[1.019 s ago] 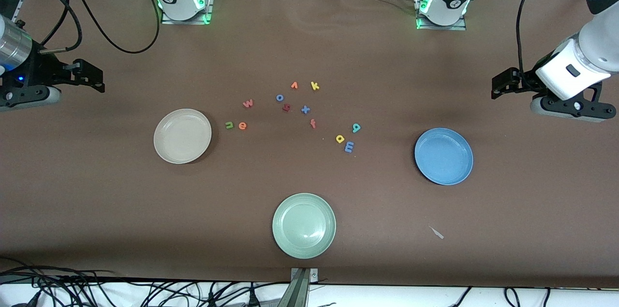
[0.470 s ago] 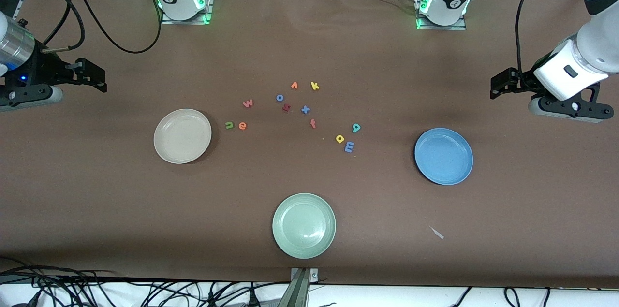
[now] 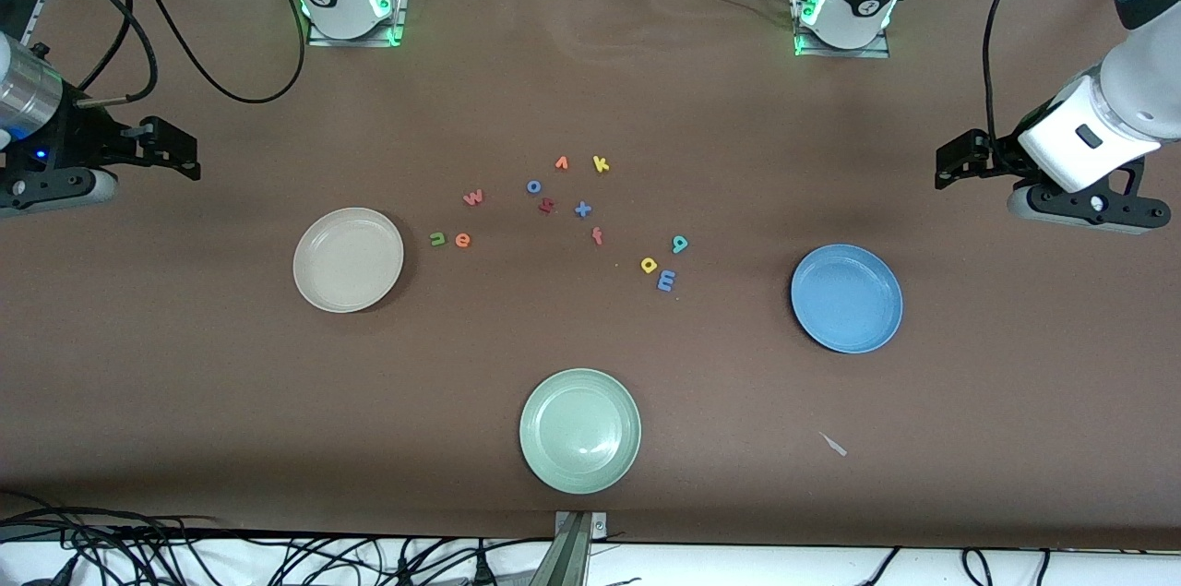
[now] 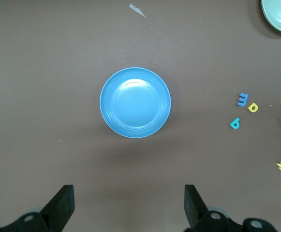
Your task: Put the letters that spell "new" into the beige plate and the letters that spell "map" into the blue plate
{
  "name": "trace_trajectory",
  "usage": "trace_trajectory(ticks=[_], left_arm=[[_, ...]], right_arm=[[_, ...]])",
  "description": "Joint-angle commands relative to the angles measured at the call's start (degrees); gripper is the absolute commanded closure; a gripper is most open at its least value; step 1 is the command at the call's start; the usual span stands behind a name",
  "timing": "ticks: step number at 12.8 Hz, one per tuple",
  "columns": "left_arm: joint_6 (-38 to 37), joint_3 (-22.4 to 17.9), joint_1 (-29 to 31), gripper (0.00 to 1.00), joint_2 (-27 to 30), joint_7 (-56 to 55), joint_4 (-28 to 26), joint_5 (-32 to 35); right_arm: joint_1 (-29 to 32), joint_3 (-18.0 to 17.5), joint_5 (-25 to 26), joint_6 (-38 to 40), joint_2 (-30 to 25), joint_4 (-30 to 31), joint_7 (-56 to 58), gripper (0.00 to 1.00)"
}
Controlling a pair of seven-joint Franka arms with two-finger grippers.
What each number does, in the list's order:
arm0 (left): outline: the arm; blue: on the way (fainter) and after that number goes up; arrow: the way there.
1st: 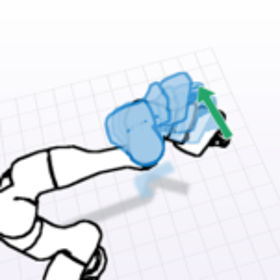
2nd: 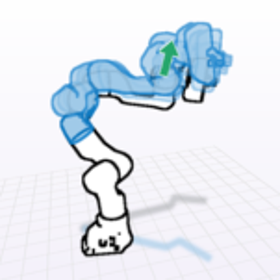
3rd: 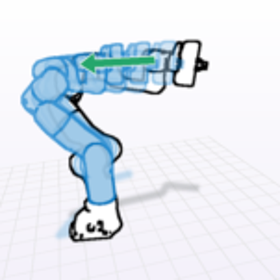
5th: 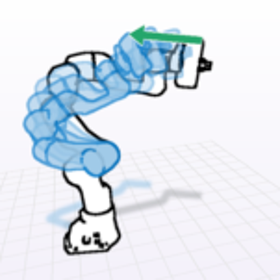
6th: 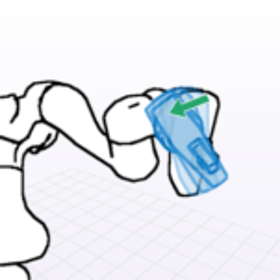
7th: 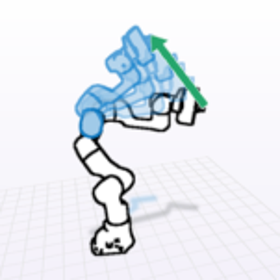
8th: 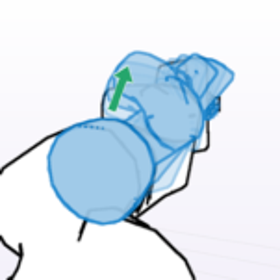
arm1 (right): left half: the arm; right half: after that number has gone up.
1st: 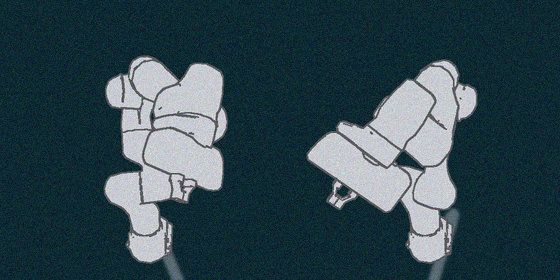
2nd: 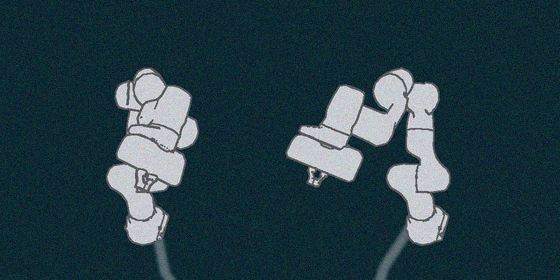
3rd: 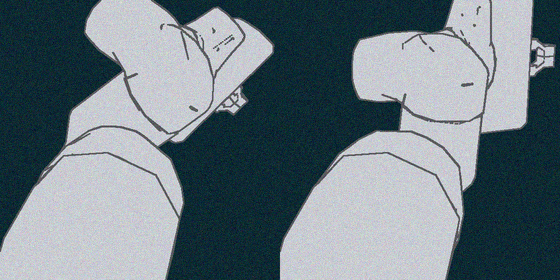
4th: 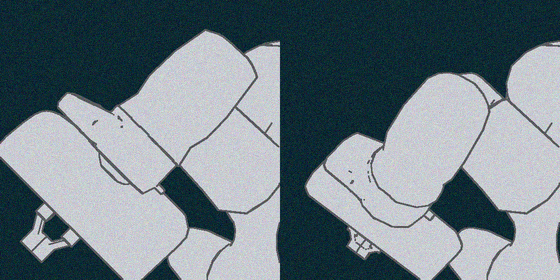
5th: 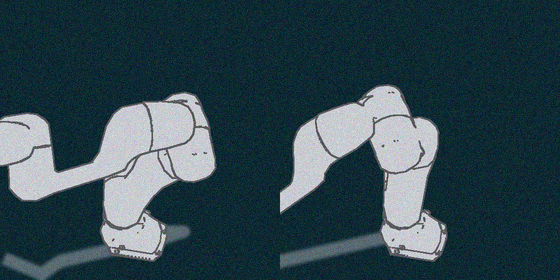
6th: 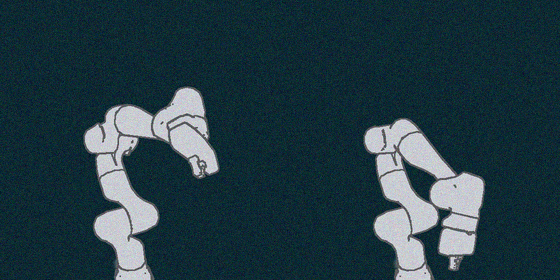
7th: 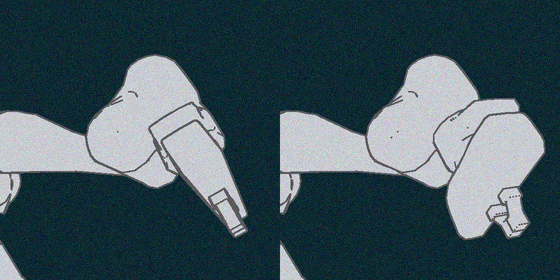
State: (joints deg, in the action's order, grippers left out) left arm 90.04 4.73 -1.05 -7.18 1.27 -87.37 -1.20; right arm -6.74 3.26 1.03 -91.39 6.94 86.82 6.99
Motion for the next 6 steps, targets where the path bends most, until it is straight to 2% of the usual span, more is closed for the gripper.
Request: trace_trajectory(ticks=[1,4,6], left_arm=[[-1.18,-0.08,-0.26,0.00,-0.47,0.05,1.32,-0.21],[-1.71,0.01,-0.18,0.00,-0.38,0.05,1.32,-0.30],[-1.71,0.10,-0.44,0.00,-0.56,0.05,1.32,-0.21]], right_arm=[[-0.20,-0.36,0.03,1.04,0.61,-1.31,-0.22,0.00],[0.32,-0.10,-3.38,0.69,1.23,-0.61,0.30,0.00],[-0.12,-0.27,-3.58,0.26,1.41,0.44,-0.04,0.00]])
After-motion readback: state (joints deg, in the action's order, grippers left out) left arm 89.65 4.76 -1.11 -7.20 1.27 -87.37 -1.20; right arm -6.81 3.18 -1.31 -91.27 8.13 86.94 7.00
